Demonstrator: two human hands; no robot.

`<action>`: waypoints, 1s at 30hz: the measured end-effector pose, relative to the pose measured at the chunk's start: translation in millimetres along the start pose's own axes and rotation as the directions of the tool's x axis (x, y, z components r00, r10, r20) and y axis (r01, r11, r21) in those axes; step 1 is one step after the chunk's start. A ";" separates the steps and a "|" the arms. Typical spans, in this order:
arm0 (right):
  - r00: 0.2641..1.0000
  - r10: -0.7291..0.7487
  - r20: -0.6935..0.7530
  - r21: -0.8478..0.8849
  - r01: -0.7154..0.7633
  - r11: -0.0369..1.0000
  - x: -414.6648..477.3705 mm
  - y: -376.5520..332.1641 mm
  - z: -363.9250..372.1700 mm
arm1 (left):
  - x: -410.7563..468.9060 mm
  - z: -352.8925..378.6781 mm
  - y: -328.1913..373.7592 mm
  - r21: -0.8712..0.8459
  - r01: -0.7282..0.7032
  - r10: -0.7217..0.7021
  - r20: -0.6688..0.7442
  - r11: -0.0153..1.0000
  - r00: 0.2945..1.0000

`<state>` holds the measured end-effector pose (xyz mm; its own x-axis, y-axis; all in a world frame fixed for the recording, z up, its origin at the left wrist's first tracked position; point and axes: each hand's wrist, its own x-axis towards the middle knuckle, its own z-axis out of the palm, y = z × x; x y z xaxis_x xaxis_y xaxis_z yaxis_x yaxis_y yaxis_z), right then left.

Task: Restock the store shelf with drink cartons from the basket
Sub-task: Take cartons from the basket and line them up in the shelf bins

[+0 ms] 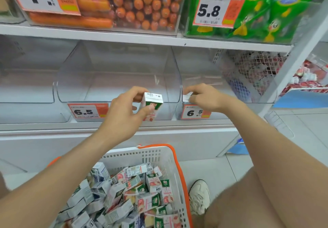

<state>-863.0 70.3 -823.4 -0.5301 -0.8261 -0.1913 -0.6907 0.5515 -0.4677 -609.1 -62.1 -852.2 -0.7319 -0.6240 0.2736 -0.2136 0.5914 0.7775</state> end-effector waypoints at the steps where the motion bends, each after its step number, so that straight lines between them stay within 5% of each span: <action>1: 1.000 0.001 0.006 -0.038 -0.001 0.999 0.0 -2.4 1.2 | -0.7 -0.9 0.8 -0.028 0.008 -0.008 -0.003 1.000 1.000; 7: 0.997 0.011 -0.075 -0.131 -0.021 0.991 -10.7 -18.3 11.2 | -8.8 -16.9 4.6 -0.218 0.063 -0.054 0.048 0.974 0.997; 10: 0.923 -0.033 -0.385 -0.162 -0.032 0.986 -20.4 -39.8 14.7 | -17.8 -35.3 2.7 -0.254 0.118 -0.101 0.080 0.960 0.992; 12: 0.810 -0.152 -0.567 -0.101 0.114 0.988 -35.5 -68.8 23.7 | -24.3 -49.7 1.2 -0.279 0.149 -0.136 0.068 0.949 0.988; 15: 0.858 -0.245 -0.451 0.269 0.392 0.880 -64.1 -126.2 49.3 | -31.1 -77.1 2.6 -0.341 0.186 -0.185 0.036 0.922 0.982; 18: 0.886 -0.382 -0.262 0.453 0.463 0.762 -70.6 -168.2 77.2 | -32.9 -113.5 1.3 -0.345 0.161 -0.161 0.029 0.925 0.987; 22: 0.885 -0.402 -0.233 0.562 0.460 0.687 -52.8 -217.8 98.7 | -39.5 -166.9 -17.3 -0.308 0.097 -0.090 0.035 0.947 0.995; 25: 0.892 -0.351 -0.285 0.527 0.452 0.720 -35.9 -261.7 120.4 | -39.8 -209.7 -46.2 -0.175 0.103 -0.106 -0.007 0.979 0.994; 27: 0.886 -0.314 -0.341 0.517 0.456 0.724 -26.2 -294.2 135.8 | -37.8 -239.9 -76.7 0.034 0.193 -0.184 -0.179 0.981 0.966; 30: 0.847 -0.371 -0.381 0.435 0.518 0.736 -10.9 -347.6 155.9 | -46.1 -273.2 -124.2 0.382 0.505 -0.340 -0.422 0.774 0.840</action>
<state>-540.4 -130.5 -793.3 -0.3799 -0.8600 0.3406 -0.5697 -0.0725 -0.8186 -372.0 -246.3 -806.7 -0.2694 -0.9411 0.2045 -0.7822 0.3377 0.5236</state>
